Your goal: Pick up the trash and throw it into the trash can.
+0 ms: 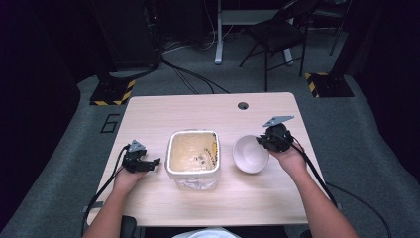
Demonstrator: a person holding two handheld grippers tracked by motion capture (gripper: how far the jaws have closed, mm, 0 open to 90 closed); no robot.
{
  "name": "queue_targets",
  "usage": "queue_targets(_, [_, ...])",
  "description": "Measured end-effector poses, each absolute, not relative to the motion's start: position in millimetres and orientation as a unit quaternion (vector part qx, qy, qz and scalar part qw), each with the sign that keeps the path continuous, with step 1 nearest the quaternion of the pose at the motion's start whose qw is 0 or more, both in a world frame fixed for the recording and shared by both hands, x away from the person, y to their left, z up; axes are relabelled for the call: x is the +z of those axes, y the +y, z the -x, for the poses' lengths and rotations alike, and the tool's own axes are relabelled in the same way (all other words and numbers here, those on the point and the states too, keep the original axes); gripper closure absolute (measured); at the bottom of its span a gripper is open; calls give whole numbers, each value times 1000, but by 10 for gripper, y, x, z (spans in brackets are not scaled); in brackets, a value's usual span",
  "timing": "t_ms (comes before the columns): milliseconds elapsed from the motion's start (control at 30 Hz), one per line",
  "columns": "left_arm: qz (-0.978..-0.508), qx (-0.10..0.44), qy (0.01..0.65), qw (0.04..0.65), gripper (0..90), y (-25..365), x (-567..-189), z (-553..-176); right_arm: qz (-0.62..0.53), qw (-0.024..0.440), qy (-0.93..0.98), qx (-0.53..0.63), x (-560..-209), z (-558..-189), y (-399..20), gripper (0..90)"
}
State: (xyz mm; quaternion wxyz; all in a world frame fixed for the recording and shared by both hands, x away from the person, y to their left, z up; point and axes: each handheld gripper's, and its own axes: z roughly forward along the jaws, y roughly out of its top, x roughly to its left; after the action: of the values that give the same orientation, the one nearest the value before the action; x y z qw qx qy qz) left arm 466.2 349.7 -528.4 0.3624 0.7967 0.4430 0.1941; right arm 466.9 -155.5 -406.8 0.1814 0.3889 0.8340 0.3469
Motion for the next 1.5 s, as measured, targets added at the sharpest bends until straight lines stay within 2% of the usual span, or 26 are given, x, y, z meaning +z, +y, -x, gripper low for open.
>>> queue_targets(333, [-797,194,443,362,204,3497,-5284,-4664,-365,206,833,361,-3602,-4598,-1514,833])
queue_targets(600, [-797,194,443,362,204,3497,-5284,-4663,-348,207,839,363,-3352,-4564,-1420,833])
queue_targets(1033, [-797,194,443,362,204,3497,-5284,-4663,-330,210,845,365,-3036,-4534,-1315,832])
queue_targets(1500, [-797,194,443,362,204,3497,-5284,-4663,-312,209,844,383,-2860,-4521,-1105,833])
